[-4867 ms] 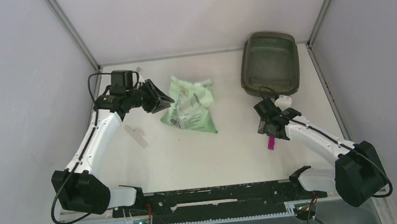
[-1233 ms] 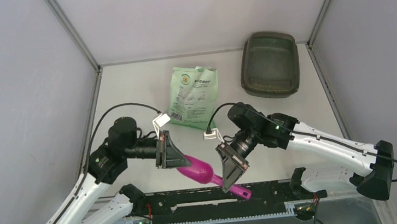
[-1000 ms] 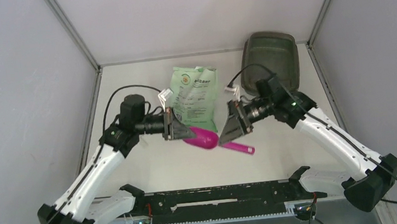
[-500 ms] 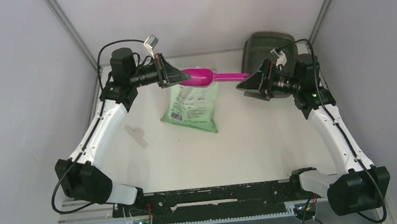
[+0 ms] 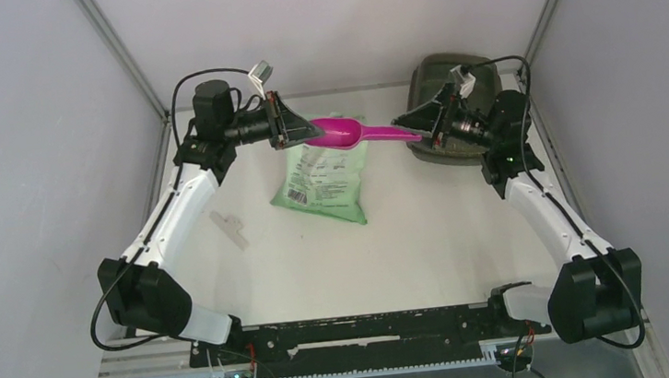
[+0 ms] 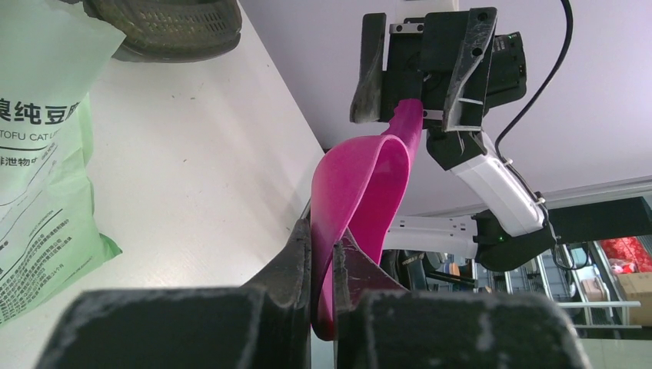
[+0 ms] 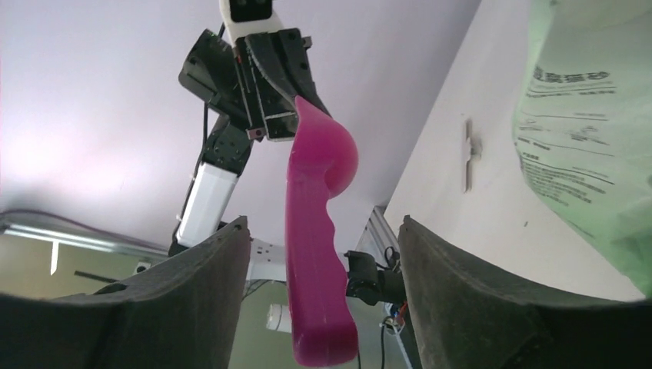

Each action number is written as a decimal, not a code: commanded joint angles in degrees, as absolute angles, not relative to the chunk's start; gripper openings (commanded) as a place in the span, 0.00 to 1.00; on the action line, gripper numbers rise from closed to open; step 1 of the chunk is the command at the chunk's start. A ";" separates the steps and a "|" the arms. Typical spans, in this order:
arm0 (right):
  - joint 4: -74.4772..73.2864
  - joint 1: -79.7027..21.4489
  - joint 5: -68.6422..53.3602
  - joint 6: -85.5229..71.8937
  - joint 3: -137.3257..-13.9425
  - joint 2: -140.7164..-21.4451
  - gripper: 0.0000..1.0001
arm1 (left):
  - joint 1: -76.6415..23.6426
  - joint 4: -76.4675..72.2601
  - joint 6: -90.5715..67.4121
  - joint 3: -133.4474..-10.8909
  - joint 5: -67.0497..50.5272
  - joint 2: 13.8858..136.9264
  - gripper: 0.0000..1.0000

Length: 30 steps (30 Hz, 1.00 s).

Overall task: Fill the litter box with clean litter
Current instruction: Pick up the spatula from the center of the board.

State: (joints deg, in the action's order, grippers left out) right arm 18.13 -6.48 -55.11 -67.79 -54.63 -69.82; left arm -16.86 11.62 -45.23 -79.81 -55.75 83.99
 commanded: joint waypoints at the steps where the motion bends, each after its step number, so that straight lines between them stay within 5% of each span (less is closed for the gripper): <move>1: 26.03 -9.17 -54.75 -71.82 -56.52 -71.09 0.73 | -16.88 8.53 -46.19 -80.09 -56.75 83.78 0.00; 12: 22.97 -13.14 -53.27 -69.42 -57.12 -71.84 0.51 | -16.91 7.58 -46.23 -79.07 -56.14 84.54 0.00; 23: 21.74 -11.03 -53.65 -68.65 -57.12 -70.70 0.59 | -16.79 7.08 -46.32 -77.99 -56.67 83.88 0.00; 30: 22.27 -10.40 -53.89 -69.29 -57.12 -70.54 0.54 | -16.79 6.94 -46.15 -77.13 -56.80 83.54 0.00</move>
